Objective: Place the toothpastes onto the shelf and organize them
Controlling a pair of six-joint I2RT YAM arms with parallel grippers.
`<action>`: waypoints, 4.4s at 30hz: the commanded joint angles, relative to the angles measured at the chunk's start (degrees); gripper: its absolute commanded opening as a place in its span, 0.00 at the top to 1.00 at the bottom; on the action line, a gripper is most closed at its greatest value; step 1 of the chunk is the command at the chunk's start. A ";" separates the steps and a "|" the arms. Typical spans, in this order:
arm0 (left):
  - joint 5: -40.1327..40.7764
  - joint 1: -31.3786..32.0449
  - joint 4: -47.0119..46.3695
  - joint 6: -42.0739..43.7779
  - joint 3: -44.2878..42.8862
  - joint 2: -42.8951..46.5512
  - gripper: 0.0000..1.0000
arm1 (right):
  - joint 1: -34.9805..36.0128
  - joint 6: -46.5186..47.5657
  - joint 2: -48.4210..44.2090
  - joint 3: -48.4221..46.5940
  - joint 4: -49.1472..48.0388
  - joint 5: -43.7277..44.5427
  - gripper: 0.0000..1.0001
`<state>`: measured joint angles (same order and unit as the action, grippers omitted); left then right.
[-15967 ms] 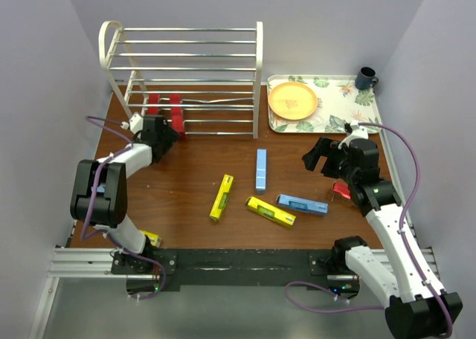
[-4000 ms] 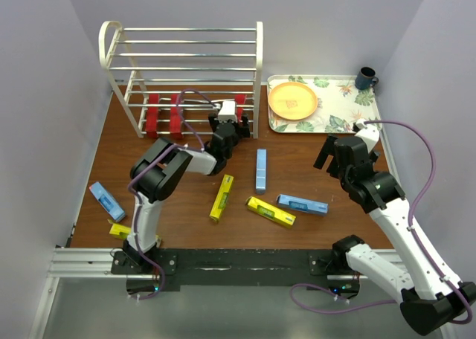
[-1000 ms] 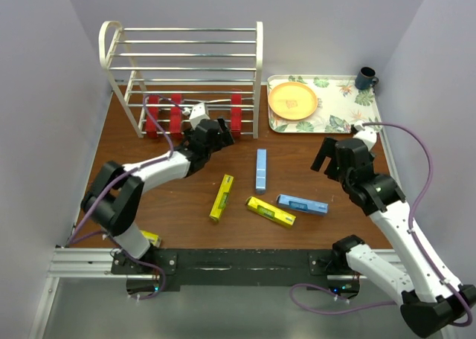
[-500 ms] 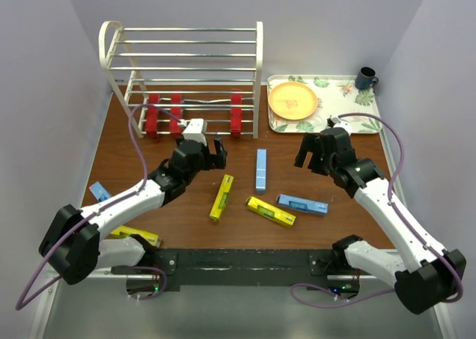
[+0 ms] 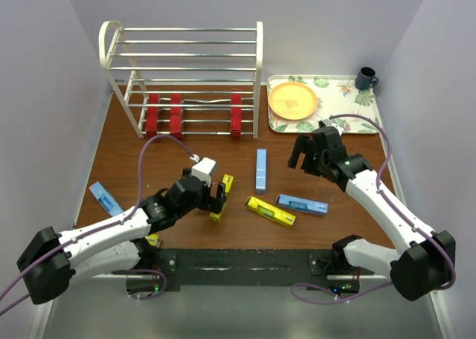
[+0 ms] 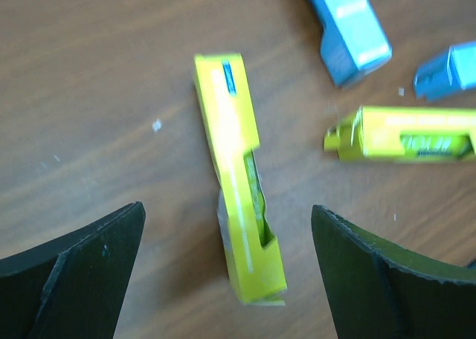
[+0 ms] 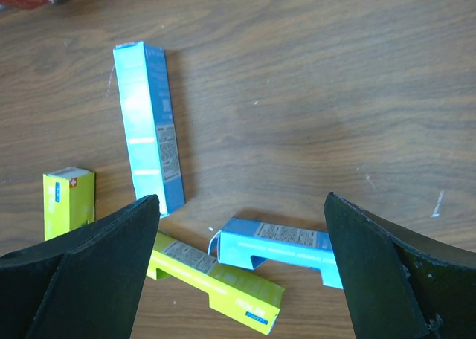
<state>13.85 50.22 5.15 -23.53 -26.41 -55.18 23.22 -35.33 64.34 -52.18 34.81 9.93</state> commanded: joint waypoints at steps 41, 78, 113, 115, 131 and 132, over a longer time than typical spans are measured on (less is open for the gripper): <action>19.63 16.58 -0.76 -9.34 0.05 -5.91 0.79 | -0.02 -0.53 6.06 -1.52 -4.31 -3.43 0.04; -11.02 -41.06 8.83 15.09 -40.11 -15.38 0.77 | -0.02 6.50 -4.39 0.42 -1.76 -1.23 0.03; -20.79 -55.31 1.18 25.28 -52.25 -36.50 0.63 | -0.11 11.87 -11.60 6.30 -7.74 -1.76 0.02; -19.48 -55.23 2.06 25.55 -52.34 -36.40 0.62 | -0.11 11.86 -11.60 6.30 -7.65 -1.76 0.02; -18.86 -55.23 6.63 26.08 -53.65 -37.55 0.56 | -0.11 11.43 -12.48 6.83 -6.86 -1.50 0.02; -18.86 -55.31 7.07 26.08 -53.83 -37.55 0.56 | -0.11 11.43 -12.57 6.92 -6.86 -1.41 0.02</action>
<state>-5.50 -4.80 10.55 1.23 -77.69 -92.49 23.20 -24.34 52.53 -45.56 29.10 7.90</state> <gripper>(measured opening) 0.441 0.974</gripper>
